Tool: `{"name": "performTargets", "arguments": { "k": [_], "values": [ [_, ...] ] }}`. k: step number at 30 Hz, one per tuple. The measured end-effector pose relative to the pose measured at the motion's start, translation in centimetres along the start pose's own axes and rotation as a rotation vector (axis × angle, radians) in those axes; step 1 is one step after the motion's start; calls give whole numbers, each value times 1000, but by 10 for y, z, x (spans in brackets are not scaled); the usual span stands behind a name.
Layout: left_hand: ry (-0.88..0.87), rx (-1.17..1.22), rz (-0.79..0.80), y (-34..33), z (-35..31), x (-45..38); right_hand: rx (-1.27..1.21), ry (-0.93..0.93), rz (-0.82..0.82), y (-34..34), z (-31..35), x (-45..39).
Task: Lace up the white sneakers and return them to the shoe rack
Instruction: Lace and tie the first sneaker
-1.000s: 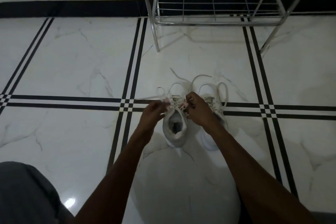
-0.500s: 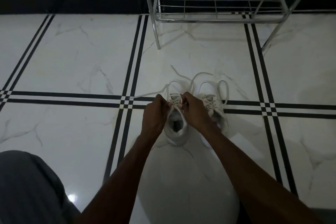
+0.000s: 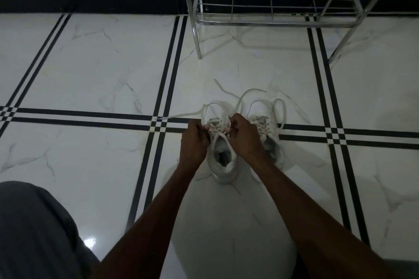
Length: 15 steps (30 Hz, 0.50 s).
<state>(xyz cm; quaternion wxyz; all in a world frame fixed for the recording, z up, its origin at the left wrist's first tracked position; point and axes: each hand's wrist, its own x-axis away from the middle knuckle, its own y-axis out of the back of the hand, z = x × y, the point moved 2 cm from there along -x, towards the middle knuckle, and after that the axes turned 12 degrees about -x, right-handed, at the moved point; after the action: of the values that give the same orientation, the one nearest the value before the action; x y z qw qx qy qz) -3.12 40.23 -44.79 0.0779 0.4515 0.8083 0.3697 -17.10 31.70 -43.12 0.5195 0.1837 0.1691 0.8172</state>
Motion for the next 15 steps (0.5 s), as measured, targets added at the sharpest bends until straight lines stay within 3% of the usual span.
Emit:
{"name": "performTargets", "arguments": {
  "k": [3, 6, 10, 13, 15],
  "values": [
    [-12, 62, 43, 7, -5, 1, -53, -73, 84, 2, 0, -8],
    [11, 208, 120, 22, -15, -3, -446, -254, 115, 7, 7, -12],
    [-62, 408, 116, 47, -40, -13, -787, -389, -102, 19, 20, -25],
    [-150, 441, 96, 65, -56, -17, -650, -257, -107, 24, 34, -28],
    [-209, 412, 98, 70, -64, -18, -489, -111, 144, 24, 50, -25]
  ]
}}
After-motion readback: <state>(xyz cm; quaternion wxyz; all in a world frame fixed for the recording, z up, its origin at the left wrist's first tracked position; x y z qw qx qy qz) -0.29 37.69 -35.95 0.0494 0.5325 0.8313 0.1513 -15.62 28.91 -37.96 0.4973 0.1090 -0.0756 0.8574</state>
